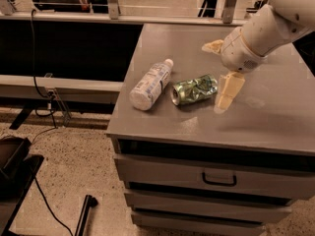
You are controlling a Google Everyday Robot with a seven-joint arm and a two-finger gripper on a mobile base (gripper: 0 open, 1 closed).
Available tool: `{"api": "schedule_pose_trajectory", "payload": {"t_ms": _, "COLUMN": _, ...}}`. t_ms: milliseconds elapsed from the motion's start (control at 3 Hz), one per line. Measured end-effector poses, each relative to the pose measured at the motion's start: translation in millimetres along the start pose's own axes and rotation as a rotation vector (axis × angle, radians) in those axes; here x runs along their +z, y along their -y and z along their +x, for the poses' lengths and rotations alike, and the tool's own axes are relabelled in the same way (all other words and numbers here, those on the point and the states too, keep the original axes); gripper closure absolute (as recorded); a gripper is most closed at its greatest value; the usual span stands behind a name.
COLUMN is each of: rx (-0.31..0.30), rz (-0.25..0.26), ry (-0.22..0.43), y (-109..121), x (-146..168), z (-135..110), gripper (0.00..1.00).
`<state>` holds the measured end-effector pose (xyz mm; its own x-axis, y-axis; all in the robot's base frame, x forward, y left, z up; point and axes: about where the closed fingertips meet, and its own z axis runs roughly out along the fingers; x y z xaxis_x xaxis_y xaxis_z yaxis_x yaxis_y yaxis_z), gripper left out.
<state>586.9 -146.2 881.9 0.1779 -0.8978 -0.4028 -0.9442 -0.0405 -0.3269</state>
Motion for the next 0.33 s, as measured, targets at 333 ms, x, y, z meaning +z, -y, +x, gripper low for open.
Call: {"api": "schedule_pose_trajectory", "payload": {"t_ms": 333, "rx": 0.0, "rz": 0.0, "ry": 0.0, "y": 0.0, "x": 0.1, "z": 0.0, "gripper": 0.0}}
